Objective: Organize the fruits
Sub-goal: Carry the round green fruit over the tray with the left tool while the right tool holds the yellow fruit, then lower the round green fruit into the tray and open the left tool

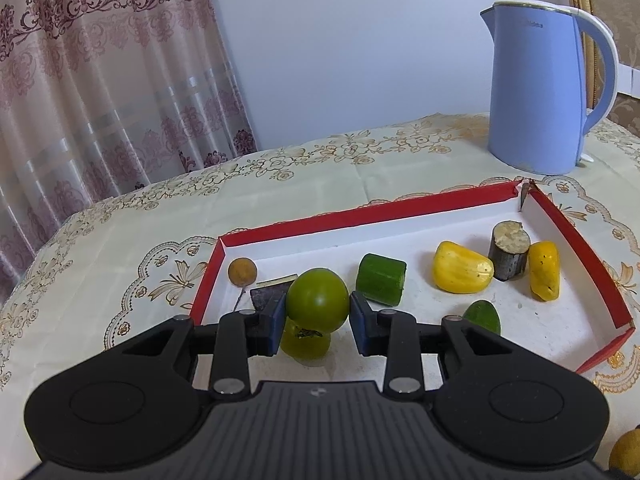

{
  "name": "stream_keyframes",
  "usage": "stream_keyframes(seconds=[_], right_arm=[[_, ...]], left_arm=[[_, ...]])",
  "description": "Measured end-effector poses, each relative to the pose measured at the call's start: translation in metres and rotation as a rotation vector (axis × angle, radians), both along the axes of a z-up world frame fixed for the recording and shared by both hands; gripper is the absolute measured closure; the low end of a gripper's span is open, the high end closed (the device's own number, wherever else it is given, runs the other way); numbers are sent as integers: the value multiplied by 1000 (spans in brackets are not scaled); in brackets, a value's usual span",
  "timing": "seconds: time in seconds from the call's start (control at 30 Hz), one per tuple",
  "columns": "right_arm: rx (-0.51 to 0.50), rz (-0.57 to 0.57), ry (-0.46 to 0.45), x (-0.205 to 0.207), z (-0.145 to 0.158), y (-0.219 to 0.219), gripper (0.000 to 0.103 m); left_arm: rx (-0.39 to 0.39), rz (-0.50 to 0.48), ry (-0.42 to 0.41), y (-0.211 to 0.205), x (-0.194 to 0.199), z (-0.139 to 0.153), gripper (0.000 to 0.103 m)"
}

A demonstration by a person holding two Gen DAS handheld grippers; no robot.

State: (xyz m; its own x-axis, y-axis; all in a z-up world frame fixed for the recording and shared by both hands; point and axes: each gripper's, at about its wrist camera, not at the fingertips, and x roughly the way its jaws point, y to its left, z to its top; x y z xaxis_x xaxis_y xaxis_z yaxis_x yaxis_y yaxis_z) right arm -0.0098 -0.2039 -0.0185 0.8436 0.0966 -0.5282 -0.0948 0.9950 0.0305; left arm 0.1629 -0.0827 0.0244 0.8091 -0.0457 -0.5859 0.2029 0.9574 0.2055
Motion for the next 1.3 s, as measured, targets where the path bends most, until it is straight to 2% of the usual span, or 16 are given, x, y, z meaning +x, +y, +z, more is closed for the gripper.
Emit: stream_keyframes(seconds=[0.77,1.3], right_arm=[[4,-8,10,0,-3,-3,78],[5,-1,3,-2,-1,-2,78]], left_arm=[[9,67,8,2,42,-3,70],[-32,-72,52,-13,-14,-6,70]])
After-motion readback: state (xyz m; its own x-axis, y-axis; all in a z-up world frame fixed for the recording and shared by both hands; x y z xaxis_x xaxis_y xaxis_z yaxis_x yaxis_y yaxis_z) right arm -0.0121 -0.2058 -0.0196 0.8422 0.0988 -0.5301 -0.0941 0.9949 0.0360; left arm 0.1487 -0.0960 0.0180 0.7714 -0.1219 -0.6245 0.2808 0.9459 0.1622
